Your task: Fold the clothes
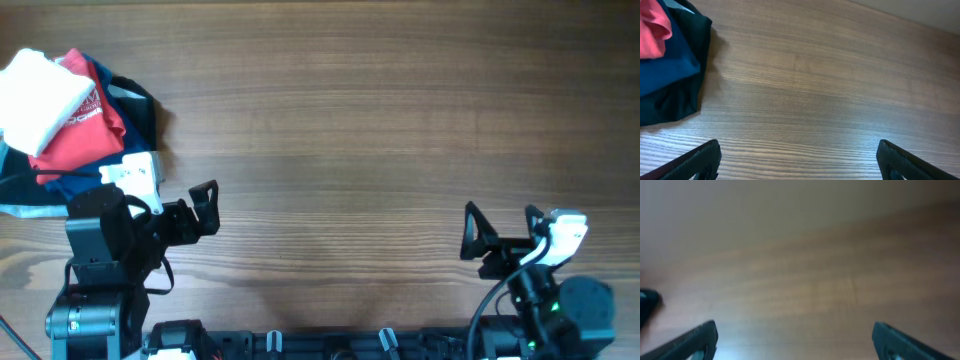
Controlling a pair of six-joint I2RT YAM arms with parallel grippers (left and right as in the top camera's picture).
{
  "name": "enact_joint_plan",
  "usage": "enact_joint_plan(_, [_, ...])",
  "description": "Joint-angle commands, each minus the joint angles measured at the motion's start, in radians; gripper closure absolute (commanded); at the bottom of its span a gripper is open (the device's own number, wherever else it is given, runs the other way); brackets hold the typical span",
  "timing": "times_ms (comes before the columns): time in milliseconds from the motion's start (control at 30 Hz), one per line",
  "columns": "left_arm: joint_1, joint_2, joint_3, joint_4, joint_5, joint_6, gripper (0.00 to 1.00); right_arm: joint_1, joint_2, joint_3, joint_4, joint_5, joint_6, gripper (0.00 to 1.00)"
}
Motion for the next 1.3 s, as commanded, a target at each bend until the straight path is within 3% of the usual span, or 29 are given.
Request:
enact_joint_plan(0, [-0.006,-0.004,-0.006,0.003,-0.016,-0.006,0.00,-0.003,-0.120,-0.149,0.135,-0.061,0.001,0.00])
enact_joint_plan(367, [-0.006,-0.004,-0.006,0.002,-0.016,-0.006,0.00,-0.003,-0.145,-0.570,0.928,-0.077,-0.016,0.00])
enact_joint_plan(500, [-0.006,-0.004,-0.006,0.003,-0.016,-0.006,0.00,-0.002,-0.145,-0.573,0.896,-0.146,-0.214,0.00])
enact_joint_plan(567, [-0.006,-0.004,-0.006,0.003,-0.016,-0.006,0.00,-0.002,-0.145,-0.573,0.790,-0.216,-0.303,0.00])
enact_joint_plan(600, [-0.006,-0.004,-0.006,0.003,-0.016,-0.006,0.00,-0.002,-0.145,-0.573,0.714,-0.235,-0.307,0.00])
enact_joint_plan(1267, [-0.006,-0.004,-0.006,0.003,-0.016,-0.006,0.00,-0.001,-0.144,-0.573,0.728,-0.232,-0.286,0.00])
